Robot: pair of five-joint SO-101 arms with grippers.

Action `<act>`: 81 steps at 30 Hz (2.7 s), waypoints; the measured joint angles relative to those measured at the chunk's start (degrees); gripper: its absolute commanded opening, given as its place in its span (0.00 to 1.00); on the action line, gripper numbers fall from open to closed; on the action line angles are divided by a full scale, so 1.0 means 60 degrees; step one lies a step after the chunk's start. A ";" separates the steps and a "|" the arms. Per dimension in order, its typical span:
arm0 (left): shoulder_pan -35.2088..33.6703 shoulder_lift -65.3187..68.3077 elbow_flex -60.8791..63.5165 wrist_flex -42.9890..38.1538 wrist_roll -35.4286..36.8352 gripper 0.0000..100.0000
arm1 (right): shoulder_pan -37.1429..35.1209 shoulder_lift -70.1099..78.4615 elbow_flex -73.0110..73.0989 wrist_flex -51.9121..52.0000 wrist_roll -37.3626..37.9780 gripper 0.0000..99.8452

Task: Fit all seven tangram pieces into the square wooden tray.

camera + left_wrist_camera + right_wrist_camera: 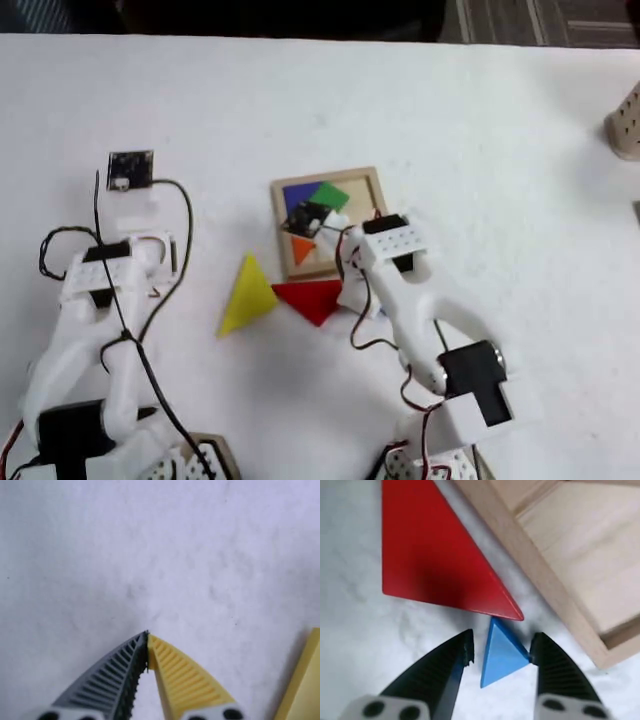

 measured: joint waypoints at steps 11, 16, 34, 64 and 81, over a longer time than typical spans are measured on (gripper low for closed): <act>0.0000 0.0000 0.0000 0.0000 0.0000 0.02 | 0.0205 0.0000 0.0000 0.0176 -0.0161 0.18; 0.0000 0.0000 0.0000 0.0000 0.0000 0.02 | 0.0249 0.0088 0.0000 -0.0015 -0.0161 0.14; 0.0000 0.0000 0.0000 0.0000 0.0000 0.02 | 0.0278 0.0176 -0.0132 0.0674 -0.0425 0.17; 0.0000 0.0000 0.0000 0.0000 0.0000 0.02 | 0.0952 -0.0791 -0.2857 0.2755 -0.1143 0.09; 0.0000 0.0000 0.0000 0.0000 0.0000 0.02 | 0.1084 0.3575 -0.8908 0.2769 -0.9670 0.09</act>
